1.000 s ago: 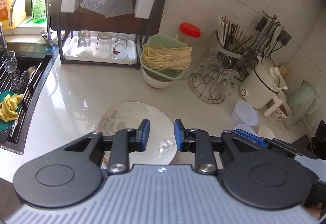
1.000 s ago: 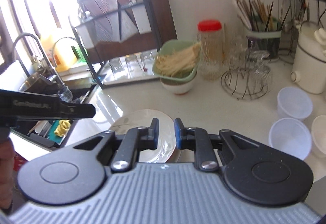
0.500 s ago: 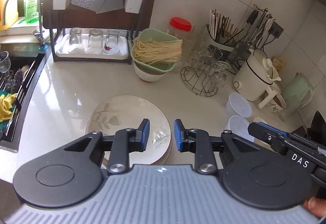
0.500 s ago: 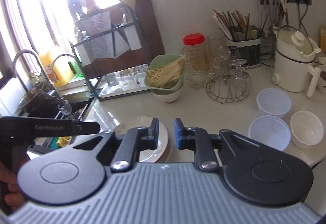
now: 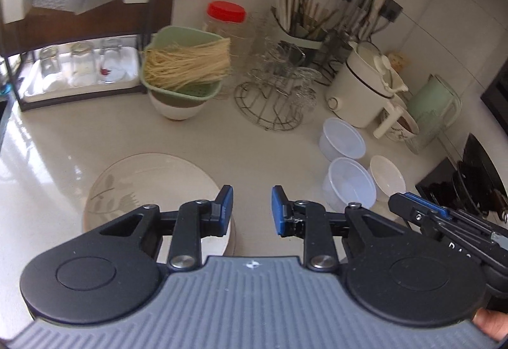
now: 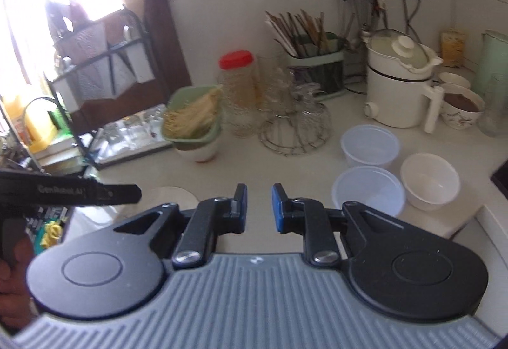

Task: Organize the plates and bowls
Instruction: 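Move both grippers toward the translucent plastic bowls beside the cooker, then close both grippers on the rim of one translucent plastic bowl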

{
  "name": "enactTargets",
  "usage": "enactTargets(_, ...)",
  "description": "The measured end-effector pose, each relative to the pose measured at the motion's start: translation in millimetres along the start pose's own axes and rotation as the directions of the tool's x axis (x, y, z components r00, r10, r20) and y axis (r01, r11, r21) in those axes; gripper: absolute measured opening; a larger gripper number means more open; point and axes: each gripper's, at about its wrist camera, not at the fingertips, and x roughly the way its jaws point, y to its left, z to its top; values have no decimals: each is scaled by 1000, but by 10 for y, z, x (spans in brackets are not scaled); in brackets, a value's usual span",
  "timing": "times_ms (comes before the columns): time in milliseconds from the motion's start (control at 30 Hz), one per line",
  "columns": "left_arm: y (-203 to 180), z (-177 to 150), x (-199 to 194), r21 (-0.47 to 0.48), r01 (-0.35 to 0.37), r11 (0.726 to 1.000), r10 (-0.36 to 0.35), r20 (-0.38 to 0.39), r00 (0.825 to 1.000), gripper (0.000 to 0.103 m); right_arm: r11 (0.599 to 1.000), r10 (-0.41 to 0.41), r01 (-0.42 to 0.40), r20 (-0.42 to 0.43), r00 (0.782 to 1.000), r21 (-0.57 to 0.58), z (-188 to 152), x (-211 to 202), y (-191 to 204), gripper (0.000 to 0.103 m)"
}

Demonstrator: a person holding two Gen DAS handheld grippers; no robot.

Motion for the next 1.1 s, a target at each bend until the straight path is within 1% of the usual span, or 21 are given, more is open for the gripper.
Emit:
enactTargets(67, -60, 42, 124, 22, 11, 1000, -11, -16, 1000, 29, 999, -45, 45, 7, 999, 9, -39, -28, -71, 22)
enactTargets(133, -150, 87, 262, 45, 20, 999, -19, -25, 1000, 30, 996, -84, 84, 18, 996, 31, -56, -50, -179, 36)
enactTargets(167, -183, 109, 327, 50, 22, 998, -21, -28, 999, 35, 994, -104, 103, 25, 994, 49, -61, -55, -246, 54)
enactTargets(200, -235, 124, 405, 54, 38, 998, -36, -32, 999, 48, 990, -126, 124, 34, 991, 68, -69, -49, -322, 75)
enactTargets(233, -273, 139, 488, 60, 56, 997, -53, -41, 998, 58, 984, -157, 153, 44, 987, 88, -81, -38, -394, 88)
enactTargets(267, -324, 145, 598, 64, 65, 996, -62, -50, 997, 67, 978, -186, 180, 50, 981, 106, -95, -21, -468, 87)
enactTargets(300, -375, 152, 706, 65, 63, 996, -59, -58, 997, 67, 972, -209, 202, 47, 977, 122, -109, 16, -548, 87)
enactTargets(333, -434, 160, 813, 72, 66, 995, -61, -67, 996, 67, 969, -213, 207, 35, 976, 133, -124, 51, -632, 87)
enactTargets(400, -567, 183, 1039, 86, 66, 994, -59, -76, 995, 67, 967, -203, 200, 4, 979, 158, -157, 124, -826, 87)
enactTargets(433, -621, 197, 1137, 90, 60, 994, -53, -81, 995, 67, 968, -199, 196, 2, 980, 160, -167, 157, -915, 87)
enactTargets(533, -780, 232, 1443, 69, 56, 996, -49, -97, 994, 67, 968, -200, 200, -15, 980, 154, -125, 305, -1190, 87)
enactTargets(600, -844, 232, 1650, 49, 62, 997, -56, -122, 991, 67, 969, -175, 177, -27, 984, 172, -85, 405, -1398, 87)
enactTargets(700, -959, 208, 1945, 44, 71, 996, -64, -160, 985, 67, 970, -138, 150, -75, 988, 189, -73, 576, -1679, 87)
enactTargets(767, -1038, 185, 2112, 46, 74, 996, -64, -182, 981, 66, 970, -110, 130, -108, 988, 204, -93, 703, -1843, 85)
enactTargets(800, -1073, 179, 2184, 48, 76, 996, -66, -191, 979, 66, 970, -98, 123, -125, 987, 209, -112, 755, -1902, 81)
enactTargets(867, -1126, 161, 2297, 49, 80, 996, -69, -204, 977, 66, 969, -65, 101, -160, 985, 225, -140, 874, -2004, 77)
enactTargets(967, -1180, 141, 2441, 42, 85, 996, -73, -233, 970, 64, 964, -3, 60, -216, 976, 259, -189, 1081, -2119, 64)
enactTargets(1000, -1192, 136, 2479, 37, 82, 996, -70, -243, 967, 60, 960, 20, 48, -239, 971, 275, -204, 1146, -2143, 57)
enactTargets(1067, -1205, 137, 2546, 27, 78, 997, -68, -265, 962, 52, 946, 82, 11, -272, 959, 325, -234, 1273, -2190, 50)
enactTargets(1100, -1208, 139, 2582, 22, 79, 997, -70, -275, 959, 48, 931, 131, -19, -282, 950, 365, -254, 1338, -2215, 48)
